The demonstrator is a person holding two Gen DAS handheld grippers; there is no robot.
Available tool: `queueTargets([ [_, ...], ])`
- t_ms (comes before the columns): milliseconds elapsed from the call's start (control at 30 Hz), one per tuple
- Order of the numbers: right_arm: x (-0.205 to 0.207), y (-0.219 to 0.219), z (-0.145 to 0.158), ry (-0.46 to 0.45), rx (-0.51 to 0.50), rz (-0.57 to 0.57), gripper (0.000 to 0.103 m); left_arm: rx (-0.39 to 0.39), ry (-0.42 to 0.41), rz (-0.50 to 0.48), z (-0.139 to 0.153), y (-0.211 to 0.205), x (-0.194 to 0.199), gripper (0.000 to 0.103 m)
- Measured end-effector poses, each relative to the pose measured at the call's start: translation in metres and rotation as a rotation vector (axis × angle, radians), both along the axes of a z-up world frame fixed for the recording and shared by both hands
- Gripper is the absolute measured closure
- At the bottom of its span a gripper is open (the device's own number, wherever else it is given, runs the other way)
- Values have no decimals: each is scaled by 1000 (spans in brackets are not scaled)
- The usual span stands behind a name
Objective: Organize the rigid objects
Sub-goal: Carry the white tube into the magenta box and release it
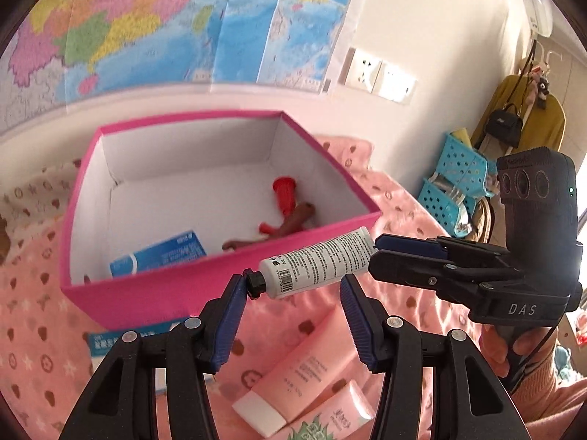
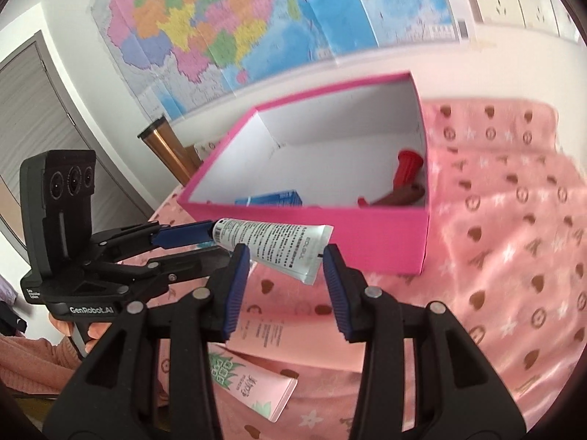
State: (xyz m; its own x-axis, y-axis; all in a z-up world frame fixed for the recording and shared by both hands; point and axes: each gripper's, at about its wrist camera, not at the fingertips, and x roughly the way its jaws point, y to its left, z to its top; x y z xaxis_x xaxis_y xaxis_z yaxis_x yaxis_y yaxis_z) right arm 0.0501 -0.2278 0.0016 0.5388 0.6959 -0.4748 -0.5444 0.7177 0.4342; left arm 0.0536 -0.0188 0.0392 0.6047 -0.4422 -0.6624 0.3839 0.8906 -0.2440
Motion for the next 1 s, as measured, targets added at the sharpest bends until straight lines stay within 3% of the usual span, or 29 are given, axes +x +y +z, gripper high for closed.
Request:
queueTargets([
  [333, 36, -3, 17, -27, -17, -35, 58, -28, -1, 1, 11, -1, 37, 50],
  [600, 68, 1, 6, 32, -57, -49, 58, -11, 39, 12, 1, -5, 65, 50],
  [1000, 79, 6, -2, 58, -104, -78, 58, -12, 111, 27, -23, -5, 87, 50],
])
